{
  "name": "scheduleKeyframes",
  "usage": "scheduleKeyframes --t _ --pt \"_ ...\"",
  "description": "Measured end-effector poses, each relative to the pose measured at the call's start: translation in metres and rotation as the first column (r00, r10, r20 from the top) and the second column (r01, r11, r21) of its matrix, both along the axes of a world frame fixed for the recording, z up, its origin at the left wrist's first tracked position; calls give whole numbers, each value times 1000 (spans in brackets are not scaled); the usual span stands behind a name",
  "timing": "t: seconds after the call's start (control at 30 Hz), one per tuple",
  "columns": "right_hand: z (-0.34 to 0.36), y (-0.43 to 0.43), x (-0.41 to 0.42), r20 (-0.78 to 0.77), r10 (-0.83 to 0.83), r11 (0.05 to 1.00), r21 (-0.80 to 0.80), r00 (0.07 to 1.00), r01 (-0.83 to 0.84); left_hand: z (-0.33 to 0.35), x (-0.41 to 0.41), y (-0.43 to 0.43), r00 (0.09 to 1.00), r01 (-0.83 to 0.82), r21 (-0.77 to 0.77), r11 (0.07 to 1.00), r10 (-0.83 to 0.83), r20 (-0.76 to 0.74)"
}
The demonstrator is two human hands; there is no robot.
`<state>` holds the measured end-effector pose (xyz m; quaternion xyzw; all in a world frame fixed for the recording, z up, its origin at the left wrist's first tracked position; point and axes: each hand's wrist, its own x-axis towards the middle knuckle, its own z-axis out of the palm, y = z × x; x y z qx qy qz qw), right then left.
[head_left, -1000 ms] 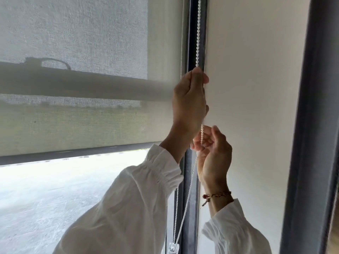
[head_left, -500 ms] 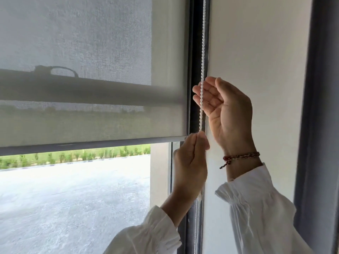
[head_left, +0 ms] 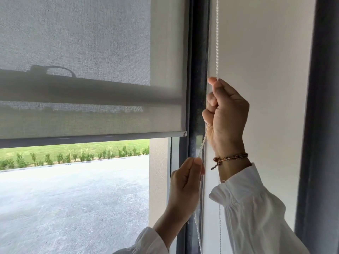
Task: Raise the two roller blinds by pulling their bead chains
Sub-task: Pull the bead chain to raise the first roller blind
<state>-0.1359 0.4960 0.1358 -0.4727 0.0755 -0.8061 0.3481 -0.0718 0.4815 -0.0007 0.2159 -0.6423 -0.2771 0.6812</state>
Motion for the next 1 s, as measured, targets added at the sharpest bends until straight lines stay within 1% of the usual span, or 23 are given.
scheduleKeyframes --t 0.07,0.13,0.23,0.3,0.37,0.43,0.5,0.6,0.63,0.7,0.77,0.83,1.0 --pt "-3 2 -3 17 -11 1000 -23 1000 11 2 0 0 996 88 30 996 -87 -28" --pt "-11 3 -2 8 -41 999 -35 999 41 6 0 -1 986 149 87 985 -141 -91" --pt "-34 -3 3 -25 -148 989 -21 989 148 25 4 -8 978 137 166 977 -107 -177" --pt "-54 -7 7 -54 -240 971 -21 969 240 49 8 -11 962 196 180 964 -153 -226" --pt "-70 -8 11 -62 -250 968 5 966 251 77 13 -10 938 262 169 950 -210 -275" --pt "-82 -9 15 -43 -215 975 56 976 217 100 16 -9 926 300 138 944 -253 -282" --pt "-92 -11 18 -42 -247 965 77 968 250 119 17 -7 922 333 112 936 -298 -248" --pt "-101 -12 20 -37 -284 956 63 958 286 140 13 1 897 419 93 903 -397 -194" --pt "-101 -11 20 -34 -277 958 59 960 279 146 12 4 881 456 91 885 -434 -190" --pt "-101 -5 22 -15 -209 976 58 978 210 154 7 9 860 496 103 862 -471 -195" --pt "-100 1 25 20 -102 991 84 995 100 158 0 9 885 446 107 889 -419 -204" --pt "-103 4 28 43 -10 994 113 999 5 158 -7 7 922 354 65 933 -336 -194" --pt "-121 -2 24 -16 83 981 175 996 -79 134 -9 -4 949 268 4 963 -264 -172"
